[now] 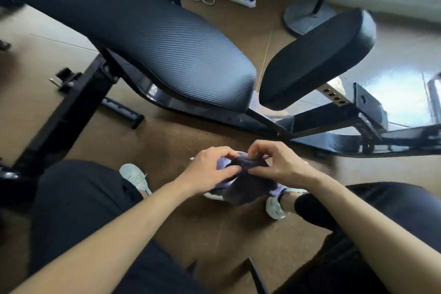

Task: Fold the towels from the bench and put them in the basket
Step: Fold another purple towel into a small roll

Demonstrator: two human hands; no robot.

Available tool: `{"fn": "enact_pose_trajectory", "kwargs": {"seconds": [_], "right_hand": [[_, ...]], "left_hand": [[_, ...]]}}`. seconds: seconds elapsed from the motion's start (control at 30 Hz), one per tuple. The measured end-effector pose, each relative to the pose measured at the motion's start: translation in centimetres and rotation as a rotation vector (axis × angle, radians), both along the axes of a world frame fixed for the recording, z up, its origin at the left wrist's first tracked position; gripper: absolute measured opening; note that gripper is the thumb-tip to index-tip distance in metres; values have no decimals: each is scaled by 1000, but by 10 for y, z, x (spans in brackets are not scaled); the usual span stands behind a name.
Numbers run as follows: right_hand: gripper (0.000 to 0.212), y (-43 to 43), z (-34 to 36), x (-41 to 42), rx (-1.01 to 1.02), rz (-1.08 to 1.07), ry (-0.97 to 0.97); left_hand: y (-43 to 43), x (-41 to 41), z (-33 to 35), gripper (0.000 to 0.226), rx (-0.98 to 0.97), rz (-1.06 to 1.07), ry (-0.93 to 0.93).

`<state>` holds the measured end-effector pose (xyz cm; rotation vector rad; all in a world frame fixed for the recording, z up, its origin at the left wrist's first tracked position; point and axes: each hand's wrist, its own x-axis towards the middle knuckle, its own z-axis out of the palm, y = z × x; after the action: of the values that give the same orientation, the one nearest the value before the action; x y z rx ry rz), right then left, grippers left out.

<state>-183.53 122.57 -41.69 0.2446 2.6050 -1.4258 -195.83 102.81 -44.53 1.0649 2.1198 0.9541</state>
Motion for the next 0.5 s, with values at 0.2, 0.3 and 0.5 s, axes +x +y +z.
{"fn": "enact_pose_trajectory", "kwargs": {"seconds": [0.2, 0.3, 0.5], "right_hand": [[31, -39, 14, 15, 95, 4, -5], [17, -54, 14, 17, 115, 28, -2], [10, -54, -6, 23, 142, -7, -155]], "left_hand": [[-42, 16, 37, 13, 148, 46, -172], [-56, 22, 45, 12, 217, 66, -168], [-90, 16, 31, 19, 202, 282, -66]]}}
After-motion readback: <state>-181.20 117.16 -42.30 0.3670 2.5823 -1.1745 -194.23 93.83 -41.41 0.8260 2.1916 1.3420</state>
